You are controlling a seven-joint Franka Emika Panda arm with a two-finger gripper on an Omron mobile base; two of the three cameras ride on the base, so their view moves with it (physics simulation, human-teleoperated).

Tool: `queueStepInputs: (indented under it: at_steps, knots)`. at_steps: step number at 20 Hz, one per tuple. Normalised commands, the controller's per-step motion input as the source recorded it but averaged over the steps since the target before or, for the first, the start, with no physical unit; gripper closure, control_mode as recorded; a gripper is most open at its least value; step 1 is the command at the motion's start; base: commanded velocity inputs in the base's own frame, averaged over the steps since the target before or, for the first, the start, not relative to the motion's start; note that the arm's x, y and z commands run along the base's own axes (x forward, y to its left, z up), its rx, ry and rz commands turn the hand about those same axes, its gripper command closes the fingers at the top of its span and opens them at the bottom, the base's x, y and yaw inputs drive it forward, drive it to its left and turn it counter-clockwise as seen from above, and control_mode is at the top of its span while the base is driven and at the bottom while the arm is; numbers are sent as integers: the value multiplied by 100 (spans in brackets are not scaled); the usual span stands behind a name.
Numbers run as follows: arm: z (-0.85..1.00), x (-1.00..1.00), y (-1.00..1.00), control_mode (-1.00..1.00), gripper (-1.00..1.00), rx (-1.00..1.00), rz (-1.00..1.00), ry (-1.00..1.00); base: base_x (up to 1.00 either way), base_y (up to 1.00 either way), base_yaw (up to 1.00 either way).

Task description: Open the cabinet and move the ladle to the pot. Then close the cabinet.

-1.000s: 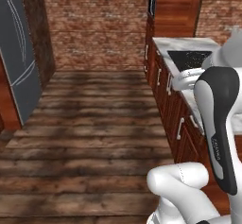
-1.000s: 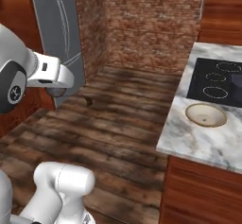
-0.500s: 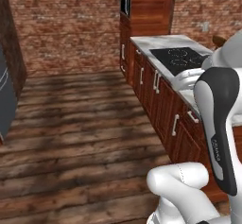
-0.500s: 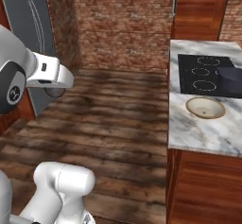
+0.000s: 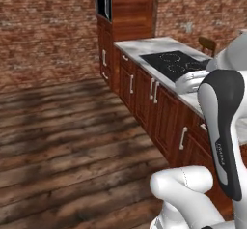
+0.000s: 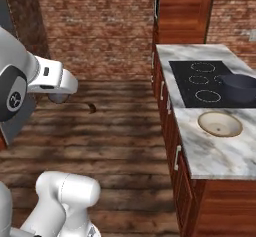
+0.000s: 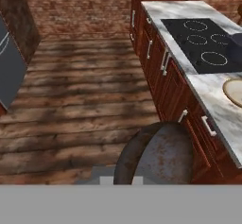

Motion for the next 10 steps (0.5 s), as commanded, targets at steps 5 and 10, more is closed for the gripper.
queueStepInputs:
  at_steps: [5, 10]
  knots:
    - [0, 0, 0, 100, 100, 0, 0, 0, 81, 53, -33]
    - [0, 0, 0, 100, 100, 0, 0, 0, 77, 54, -33]
